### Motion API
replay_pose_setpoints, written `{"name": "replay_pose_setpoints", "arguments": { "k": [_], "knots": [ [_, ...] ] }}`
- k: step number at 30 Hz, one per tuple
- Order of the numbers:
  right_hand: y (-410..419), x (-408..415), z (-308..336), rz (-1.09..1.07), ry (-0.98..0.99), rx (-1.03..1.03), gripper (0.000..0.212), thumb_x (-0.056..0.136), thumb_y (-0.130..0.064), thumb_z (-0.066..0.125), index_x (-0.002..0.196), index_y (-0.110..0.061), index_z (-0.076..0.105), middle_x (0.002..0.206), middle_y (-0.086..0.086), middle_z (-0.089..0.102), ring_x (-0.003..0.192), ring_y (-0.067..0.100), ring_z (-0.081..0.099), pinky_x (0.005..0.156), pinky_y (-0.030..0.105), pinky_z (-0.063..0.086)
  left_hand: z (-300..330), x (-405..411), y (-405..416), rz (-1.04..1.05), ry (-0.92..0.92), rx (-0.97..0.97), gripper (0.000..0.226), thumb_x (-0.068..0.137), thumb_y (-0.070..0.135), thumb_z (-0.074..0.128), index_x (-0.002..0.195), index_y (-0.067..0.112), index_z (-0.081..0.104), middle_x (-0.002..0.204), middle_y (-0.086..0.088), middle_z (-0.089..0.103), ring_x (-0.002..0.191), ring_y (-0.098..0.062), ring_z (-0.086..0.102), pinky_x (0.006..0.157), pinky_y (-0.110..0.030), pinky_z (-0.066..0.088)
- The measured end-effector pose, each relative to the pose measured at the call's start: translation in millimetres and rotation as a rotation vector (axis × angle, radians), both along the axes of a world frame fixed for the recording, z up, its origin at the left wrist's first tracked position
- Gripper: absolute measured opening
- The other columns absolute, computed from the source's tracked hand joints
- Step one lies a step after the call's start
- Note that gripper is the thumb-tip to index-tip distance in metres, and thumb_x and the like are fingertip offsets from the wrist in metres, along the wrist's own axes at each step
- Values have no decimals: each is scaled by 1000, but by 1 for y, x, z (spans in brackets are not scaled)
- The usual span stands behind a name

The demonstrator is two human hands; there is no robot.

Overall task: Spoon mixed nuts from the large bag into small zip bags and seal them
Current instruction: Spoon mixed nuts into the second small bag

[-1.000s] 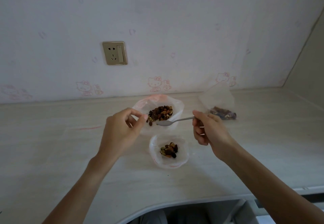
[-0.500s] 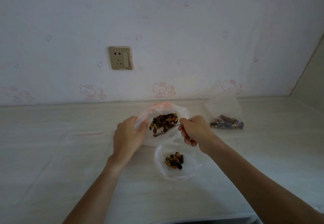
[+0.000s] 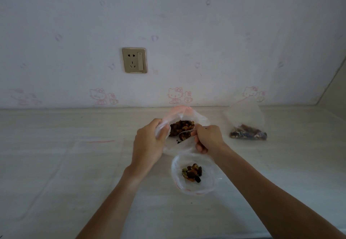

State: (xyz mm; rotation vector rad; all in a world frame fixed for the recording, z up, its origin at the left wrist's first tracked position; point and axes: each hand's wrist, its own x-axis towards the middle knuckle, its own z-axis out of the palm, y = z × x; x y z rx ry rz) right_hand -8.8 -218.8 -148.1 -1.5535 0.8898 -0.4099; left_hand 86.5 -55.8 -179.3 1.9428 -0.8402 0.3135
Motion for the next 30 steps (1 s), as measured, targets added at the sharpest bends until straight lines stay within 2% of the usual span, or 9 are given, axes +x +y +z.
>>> {"name": "replay_pose_setpoints", "arguments": {
  "k": [4,9,13,16,20,24,27,28,30],
  "knots": [
    [-1,-1,-4,16,5,6,41,106,-30,52,85,0,70,49,3,54,29,14,45,31,19,32,-1,1,-2,-21,4,-17,19,103,43,60,108,27,68,70,9,66,54,-12,58,50,-35,45],
    [-2,-9,-10,54,-41,-16,43,107,-33,52,90,1,71,47,1,54,31,12,45,34,19,36,-2,1,-1,-3,-3,-12,21,103,43,60,110,25,68,68,13,63,55,-8,58,48,-25,40],
    [-6,-16,-11,69,-83,8,42,107,-34,53,89,0,70,48,2,52,33,15,43,38,24,36,-2,2,0,31,12,-27,22,104,42,60,112,23,68,69,14,63,57,-6,59,48,-21,41],
    [-9,-22,-12,71,-89,18,41,106,-36,54,86,-4,70,49,2,52,36,17,45,44,28,35,-2,3,1,42,38,-34,28,105,43,56,114,20,68,72,11,65,60,-8,61,53,-25,48],
    [-13,-32,-12,66,-78,10,39,106,-36,54,86,-6,70,50,1,52,37,16,46,36,25,32,-2,3,0,47,48,-44,31,106,44,55,117,18,68,75,13,65,61,-1,61,55,-16,40],
    [-18,-42,0,79,-160,47,40,106,-35,54,86,-4,67,52,2,49,36,17,42,36,25,27,1,2,2,56,42,-23,30,104,44,58,116,19,69,81,14,69,65,-2,64,59,-18,45],
    [-22,-51,14,95,-214,48,39,106,-35,55,84,-5,67,52,2,48,37,18,41,35,25,27,6,1,5,67,52,-6,31,101,45,62,119,20,69,95,16,71,80,1,66,68,-15,48],
    [-24,-55,19,97,-231,41,39,105,-35,56,83,-6,67,52,2,48,37,18,40,35,25,27,7,1,7,64,56,-9,34,100,44,64,123,20,68,104,15,71,89,2,66,75,-14,48],
    [-27,-65,28,100,-273,29,38,104,-35,57,79,-7,67,53,3,47,37,18,40,35,24,26,13,0,11,64,45,-3,38,98,42,67,128,20,66,119,12,69,109,-3,63,92,-20,50]
  ]
}}
